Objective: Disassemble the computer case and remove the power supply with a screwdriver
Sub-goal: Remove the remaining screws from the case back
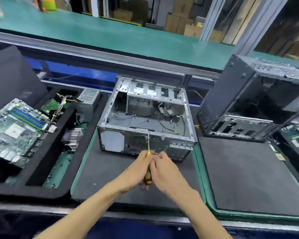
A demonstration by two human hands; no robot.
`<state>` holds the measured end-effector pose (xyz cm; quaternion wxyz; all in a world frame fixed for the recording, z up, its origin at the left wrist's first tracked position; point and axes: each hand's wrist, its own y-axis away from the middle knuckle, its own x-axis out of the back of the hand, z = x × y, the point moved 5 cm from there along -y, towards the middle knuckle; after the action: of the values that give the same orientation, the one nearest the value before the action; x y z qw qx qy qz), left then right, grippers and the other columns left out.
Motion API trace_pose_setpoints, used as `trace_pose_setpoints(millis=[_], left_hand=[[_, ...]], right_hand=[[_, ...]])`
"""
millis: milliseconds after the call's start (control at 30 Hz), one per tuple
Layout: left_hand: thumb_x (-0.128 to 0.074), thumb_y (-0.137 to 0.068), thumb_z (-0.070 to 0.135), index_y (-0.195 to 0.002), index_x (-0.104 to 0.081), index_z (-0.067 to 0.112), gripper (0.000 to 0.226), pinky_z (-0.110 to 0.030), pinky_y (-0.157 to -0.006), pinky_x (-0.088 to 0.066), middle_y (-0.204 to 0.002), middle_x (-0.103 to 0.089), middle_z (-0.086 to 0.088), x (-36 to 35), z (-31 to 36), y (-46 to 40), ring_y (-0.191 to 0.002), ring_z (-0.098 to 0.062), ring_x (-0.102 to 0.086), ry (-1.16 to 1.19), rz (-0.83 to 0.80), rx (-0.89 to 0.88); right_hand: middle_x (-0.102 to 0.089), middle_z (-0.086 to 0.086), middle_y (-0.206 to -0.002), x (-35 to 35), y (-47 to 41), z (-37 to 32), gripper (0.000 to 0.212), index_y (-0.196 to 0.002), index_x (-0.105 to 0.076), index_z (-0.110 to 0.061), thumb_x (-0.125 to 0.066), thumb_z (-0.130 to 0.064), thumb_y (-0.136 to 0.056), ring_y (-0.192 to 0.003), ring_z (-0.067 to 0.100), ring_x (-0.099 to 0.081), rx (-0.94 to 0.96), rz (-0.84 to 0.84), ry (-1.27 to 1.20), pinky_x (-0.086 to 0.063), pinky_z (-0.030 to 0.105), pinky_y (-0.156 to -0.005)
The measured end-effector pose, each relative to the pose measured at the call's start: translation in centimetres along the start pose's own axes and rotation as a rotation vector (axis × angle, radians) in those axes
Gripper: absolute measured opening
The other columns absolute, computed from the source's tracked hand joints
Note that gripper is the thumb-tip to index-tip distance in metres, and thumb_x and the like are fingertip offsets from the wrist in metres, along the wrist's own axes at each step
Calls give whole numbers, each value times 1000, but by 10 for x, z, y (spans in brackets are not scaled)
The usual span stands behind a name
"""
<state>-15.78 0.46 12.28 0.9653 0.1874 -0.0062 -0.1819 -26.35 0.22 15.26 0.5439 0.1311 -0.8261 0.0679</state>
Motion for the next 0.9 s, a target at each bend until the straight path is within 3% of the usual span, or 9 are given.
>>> trace_pose_setpoints(millis=[67, 133, 200, 300, 433, 500, 600, 700, 900], left_hand=[[-32, -89, 62, -96, -48, 34, 34, -28, -47, -40, -64, -52, -1, -4, -8, 4, -51, -16, -46, -87, 85, -46], [-34, -95, 59, -82, -47, 35, 30, -33, -59, -41, -66, -49, 4, -7, -8, 7, -59, -14, -46, -156, 230, -170], [-39, -97, 57, -81, -51, 37, 28, -30, -53, -40, -60, -48, 4, -8, -4, 11, -53, -14, -46, -110, 312, -246], [-42, -88, 64, -97, -57, 36, 32, -25, -41, -40, -49, -48, -6, -5, -9, 16, -42, -20, -53, -25, 364, -230], [-41, -101, 50, -105, -60, 44, 20, -28, -48, -40, -57, -48, 11, -1, -34, 18, -46, -11, -47, -190, 537, -203], [-41, -102, 49, -106, -59, 42, 19, -29, -54, -38, -60, -47, 13, -4, -43, 17, -51, -7, -42, -247, 598, -180], [-40, -92, 62, -110, -53, 41, 30, -32, -58, -40, -69, -51, -4, -9, -46, 16, -57, -14, -43, -293, 659, -156], [-43, -94, 58, -107, -52, 39, 24, -26, -59, -41, -74, -57, -6, -13, -40, 15, -68, -23, -57, -291, 715, -183], [-50, -98, 46, -101, -57, 42, 9, -11, -52, -39, -69, -64, 6, -16, -27, 16, -61, -4, -57, -312, 824, -243]], right_hand=[[-55, 15, -113, 5, -1, -2, 35, -109, -58, -9, -26, -23, -107, -105, 33, -53, 195, -255, 265, -46, 43, -89], [-60, 13, -105, 22, -4, -1, 36, -87, -53, -16, -27, -31, -107, -96, 34, -58, 328, -362, 266, -48, 44, -80], [-62, 2, -89, 47, -12, 5, 45, -75, -56, -20, -29, -45, -101, -81, 25, -59, 379, -293, 141, -50, 42, -75], [-67, -5, -98, 83, -40, 29, 41, -106, -72, -25, -45, -51, -91, -93, 15, -60, 402, 39, -141, -51, 38, -86], [-48, 6, -146, 62, -96, 62, 77, -153, -37, -14, -69, -46, -91, -134, 21, -47, 275, -238, -15, -39, 44, -111], [-53, 1, -146, 44, -108, 68, 70, -153, -38, -19, -67, -43, -93, -132, 21, -51, 294, -266, 26, -44, 42, -106], [-66, -4, -128, 37, -114, 74, 51, -143, -50, -28, -63, -41, -95, -115, 21, -61, 343, -108, 67, -46, 34, -82], [-68, -5, -126, 38, -113, 74, 46, -139, -51, -30, -61, -41, -96, -111, 22, -64, 374, -42, 73, -48, 39, -87], [-73, -3, -112, 37, -109, 71, 44, -140, -49, -30, -57, -42, -98, -104, 26, -66, 388, -16, 82, -47, 41, -85]])
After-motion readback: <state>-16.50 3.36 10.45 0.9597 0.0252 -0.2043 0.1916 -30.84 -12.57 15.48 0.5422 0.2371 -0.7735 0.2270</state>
